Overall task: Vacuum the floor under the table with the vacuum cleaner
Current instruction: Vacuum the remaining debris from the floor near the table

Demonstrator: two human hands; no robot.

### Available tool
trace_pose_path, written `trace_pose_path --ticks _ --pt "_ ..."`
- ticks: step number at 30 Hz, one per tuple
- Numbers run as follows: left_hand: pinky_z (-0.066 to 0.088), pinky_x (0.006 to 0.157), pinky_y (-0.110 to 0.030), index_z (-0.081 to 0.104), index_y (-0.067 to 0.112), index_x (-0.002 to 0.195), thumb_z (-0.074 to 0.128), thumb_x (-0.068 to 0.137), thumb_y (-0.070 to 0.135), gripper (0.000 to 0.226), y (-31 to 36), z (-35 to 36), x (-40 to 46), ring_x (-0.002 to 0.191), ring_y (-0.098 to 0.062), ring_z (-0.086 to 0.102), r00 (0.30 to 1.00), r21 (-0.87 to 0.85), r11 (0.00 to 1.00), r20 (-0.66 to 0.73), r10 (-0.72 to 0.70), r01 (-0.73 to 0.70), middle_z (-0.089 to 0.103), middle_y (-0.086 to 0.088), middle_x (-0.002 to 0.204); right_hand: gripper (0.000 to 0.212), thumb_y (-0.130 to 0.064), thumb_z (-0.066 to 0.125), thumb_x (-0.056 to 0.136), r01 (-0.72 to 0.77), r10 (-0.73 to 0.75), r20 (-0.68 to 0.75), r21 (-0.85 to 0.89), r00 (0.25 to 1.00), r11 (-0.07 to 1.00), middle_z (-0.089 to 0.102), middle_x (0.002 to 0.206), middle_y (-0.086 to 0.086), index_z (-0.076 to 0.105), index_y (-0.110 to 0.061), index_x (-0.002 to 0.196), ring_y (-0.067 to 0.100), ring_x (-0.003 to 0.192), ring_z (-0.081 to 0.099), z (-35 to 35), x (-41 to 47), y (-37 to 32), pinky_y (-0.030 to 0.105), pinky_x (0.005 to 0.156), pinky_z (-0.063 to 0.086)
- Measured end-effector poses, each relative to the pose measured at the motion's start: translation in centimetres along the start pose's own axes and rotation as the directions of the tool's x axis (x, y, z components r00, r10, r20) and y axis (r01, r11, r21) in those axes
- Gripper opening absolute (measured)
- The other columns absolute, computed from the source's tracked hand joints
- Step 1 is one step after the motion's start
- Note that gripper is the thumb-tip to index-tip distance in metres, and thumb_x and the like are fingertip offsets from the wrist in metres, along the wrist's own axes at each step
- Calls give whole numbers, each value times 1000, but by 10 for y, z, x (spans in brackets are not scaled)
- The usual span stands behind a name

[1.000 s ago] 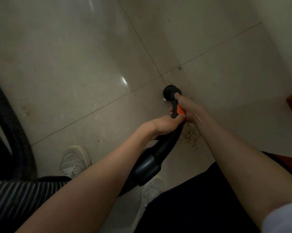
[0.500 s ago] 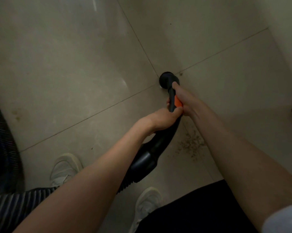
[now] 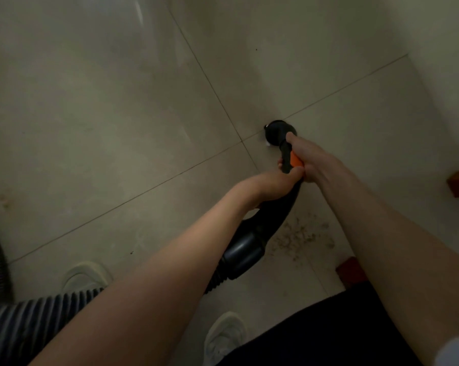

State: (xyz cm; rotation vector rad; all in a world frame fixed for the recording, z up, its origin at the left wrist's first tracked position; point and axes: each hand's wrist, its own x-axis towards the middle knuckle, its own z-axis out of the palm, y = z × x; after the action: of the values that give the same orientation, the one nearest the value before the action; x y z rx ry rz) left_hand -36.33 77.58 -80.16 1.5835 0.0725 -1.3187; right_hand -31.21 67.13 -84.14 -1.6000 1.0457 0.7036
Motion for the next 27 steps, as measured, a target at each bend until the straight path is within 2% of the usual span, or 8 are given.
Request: trace_pose_path --ticks 3,5,9,12,15,16,21,27 --pt "39 78 -28 39 4 137 23 102 42 54 6 -1 7 84 -23 52 1000 -7 1000 16 15 -15 57 -10 100 33 -37 37 103 -17 16 -10 -13 1000 1000 51 67 12 40 -6 112 14 37 52 -6 8 -5 18 31 42" --pt "39 70 -28 41 3 134 23 102 41 53 8 -1 9 70 -18 48 1000 -6 1000 5 27 -27 49 -2 79 34 -38 38 102 -23 23 -9 -20 1000 1000 52 67 11 41 -6 112 14 35 52 -8 12 -7 17 32 42" --pt "40 73 -29 43 4 131 24 101 43 53 8 -6 10 66 -15 47 1000 -22 999 -12 27 -27 48 -1 76 34 -38 39 102 -12 12 17 -17 1000 1000 52 68 11 41 -7 116 15 40 54 -4 14 -13 18 32 42" --pt "44 77 -33 41 5 134 26 100 46 55 7 -18 8 74 -22 55 999 -68 997 -35 18 -20 56 -7 86 32 -37 39 102 6 -4 48 -49 999 999 52 67 11 40 -7 111 17 48 53 8 13 -25 19 33 44" --pt "43 92 -37 30 6 143 25 100 45 58 8 -31 10 113 -34 54 993 -50 998 -112 37 -43 52 -16 130 32 -38 37 103 47 -42 93 -56 995 997 52 66 13 39 -7 111 15 30 51 23 14 -38 18 30 41" --pt "41 95 -37 30 6 144 24 101 44 58 9 -34 11 119 -34 51 989 -34 998 -139 48 -53 49 -17 136 33 -39 37 103 60 -54 98 -53 994 997 52 64 13 39 -7 112 14 26 50 25 16 -42 17 30 40" --pt "39 100 -38 29 4 144 23 101 44 59 14 -30 16 123 -34 48 990 -9 999 -134 44 -46 46 -18 139 39 -40 35 103 56 -52 63 -62 997 996 56 49 11 42 -7 122 14 25 50 18 24 -42 17 29 40" --pt "35 105 -40 29 3 144 21 101 46 61 10 -7 8 127 -35 45 998 -3 1000 -68 6 -6 43 -19 142 54 -40 31 104 2 1 32 -107 999 994 50 69 13 38 2 137 20 53 51 4 15 -21 18 29 40"
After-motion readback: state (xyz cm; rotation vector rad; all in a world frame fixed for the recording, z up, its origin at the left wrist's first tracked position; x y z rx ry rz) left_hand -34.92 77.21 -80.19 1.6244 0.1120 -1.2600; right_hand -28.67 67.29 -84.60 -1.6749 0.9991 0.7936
